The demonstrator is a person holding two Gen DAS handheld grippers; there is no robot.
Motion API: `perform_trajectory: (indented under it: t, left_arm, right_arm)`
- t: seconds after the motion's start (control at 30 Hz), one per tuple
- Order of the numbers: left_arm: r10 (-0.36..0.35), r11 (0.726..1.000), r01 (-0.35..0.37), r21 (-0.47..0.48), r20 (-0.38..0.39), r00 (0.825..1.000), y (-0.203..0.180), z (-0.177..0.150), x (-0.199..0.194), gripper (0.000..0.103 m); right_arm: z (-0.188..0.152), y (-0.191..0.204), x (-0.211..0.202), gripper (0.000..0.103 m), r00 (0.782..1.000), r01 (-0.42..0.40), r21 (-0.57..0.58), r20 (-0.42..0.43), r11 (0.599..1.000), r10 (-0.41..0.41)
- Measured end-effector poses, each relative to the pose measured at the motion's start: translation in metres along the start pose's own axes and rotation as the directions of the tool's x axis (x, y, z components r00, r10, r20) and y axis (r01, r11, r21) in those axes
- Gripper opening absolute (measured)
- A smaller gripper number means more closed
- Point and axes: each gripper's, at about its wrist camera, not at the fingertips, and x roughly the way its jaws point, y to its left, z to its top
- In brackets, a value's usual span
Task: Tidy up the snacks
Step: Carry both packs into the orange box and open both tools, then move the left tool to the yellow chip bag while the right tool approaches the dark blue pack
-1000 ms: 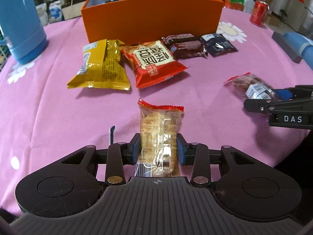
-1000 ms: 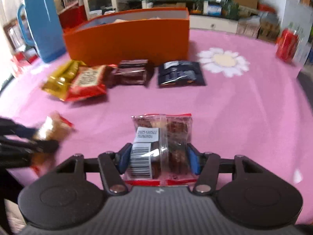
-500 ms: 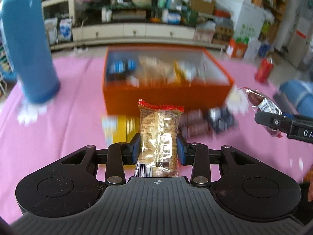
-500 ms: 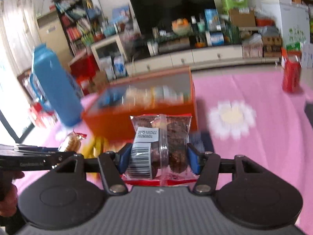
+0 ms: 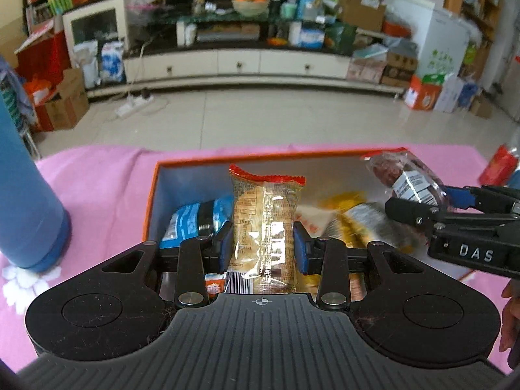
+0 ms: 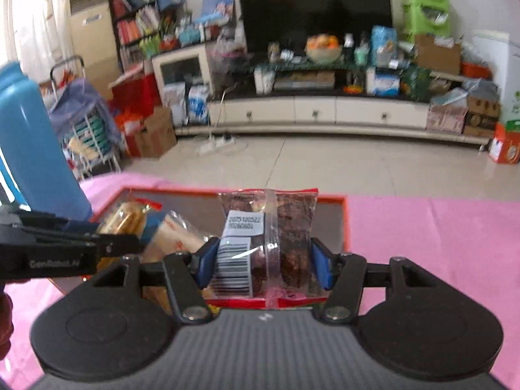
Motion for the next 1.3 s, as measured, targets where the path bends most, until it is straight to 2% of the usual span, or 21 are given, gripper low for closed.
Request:
perform_trajectory:
  t: [0.1,0.17,0.23,0.3,0.37,0.4,0.43,0.5,0.57,0.7,0.87,0.93,1.0,1.13,1.23,1.3]
  left_arm:
    - [-0.021,1.000,0.021,-0.015,-0.039,0.999,0.007,-0.015,0.018,0.009]
    - [-0.025,1.000,0.024,-0.015,-0.031,0.999,0.010,-0.022,0.022,0.016]
    - [-0.033,0.999,0.032,-0.032,-0.035,0.999,0.012,-0.023,0.024,0.031]
    - [-0.040,0.998,0.038,-0.052,-0.040,0.998,0.014,-0.023,0.022,0.032]
    - [-0.042,0.998,0.040,-0.052,-0.028,0.999,0.016,-0.022,0.010,0.036]
    - [-0.039,0.998,0.039,-0.050,-0.009,0.999,0.016,-0.023,-0.001,0.042]
    - [-0.032,0.998,0.033,-0.052,0.016,0.999,0.016,-0.026,-0.014,0.053]
    - [-0.026,0.997,0.029,-0.070,0.055,0.998,0.019,-0.032,-0.039,0.062]
    - [-0.034,0.995,0.040,-0.087,0.070,0.997,0.020,-0.046,-0.062,0.062]
    - [-0.038,0.993,0.042,-0.114,0.040,0.998,0.019,-0.092,-0.100,0.066]
    - [-0.025,0.994,0.016,-0.108,-0.086,0.996,0.014,-0.169,-0.125,0.065]
    - [-0.033,0.995,0.021,-0.098,-0.126,0.992,0.011,-0.192,-0.129,0.064]
    - [-0.001,0.998,-0.008,-0.058,-0.153,0.988,0.006,-0.207,-0.130,0.063]
    - [0.060,0.996,-0.067,-0.061,-0.107,0.992,0.014,-0.196,-0.130,0.065]
    - [0.105,0.991,-0.111,-0.080,-0.073,0.992,0.025,-0.170,-0.115,0.070]
    - [0.130,0.987,-0.136,-0.085,-0.079,0.988,0.031,-0.155,-0.099,0.070]
  right_arm:
    - [-0.011,0.001,0.021,0.063,0.999,-0.004,-0.007,-0.046,1.000,0.004]
    - [-0.016,0.011,0.021,0.068,0.999,0.024,-0.075,-0.043,0.997,-0.027]
    - [-0.019,0.020,0.024,0.076,0.998,0.025,-0.123,-0.053,0.992,-0.032]
    - [-0.019,0.026,0.025,0.081,0.997,0.031,-0.148,-0.065,0.989,-0.041]
    - [-0.017,0.025,0.015,0.085,0.999,0.022,-0.123,-0.043,0.992,-0.027]
    - [-0.016,0.025,0.004,0.092,1.000,0.024,-0.111,-0.011,0.993,-0.025]
    - [-0.016,0.026,-0.010,0.091,0.999,0.027,-0.108,0.023,0.994,-0.025]
    - [-0.017,0.029,-0.037,0.091,0.997,0.037,-0.095,0.066,0.995,-0.030]
    - [-0.027,0.030,-0.063,0.091,0.996,0.027,-0.059,0.089,0.998,-0.022]
    - [-0.072,0.034,-0.105,0.091,0.999,0.007,0.005,0.051,1.000,-0.007]
    - [-0.148,0.037,-0.143,0.092,0.999,0.009,0.136,-0.054,0.991,-0.002]
    - [-0.174,0.033,-0.154,0.092,0.996,0.001,0.199,-0.088,0.980,0.017]
    - [-0.190,0.033,-0.160,0.092,0.993,0.003,0.224,-0.116,0.975,0.023]
    - [-0.195,0.028,-0.167,0.092,0.994,0.029,0.228,-0.112,0.973,-0.003]
    - [-0.191,0.022,-0.169,0.092,0.995,0.023,0.241,-0.103,0.970,0.001]
    - [-0.190,0.021,-0.166,0.092,0.994,0.029,0.235,-0.109,0.972,-0.003]
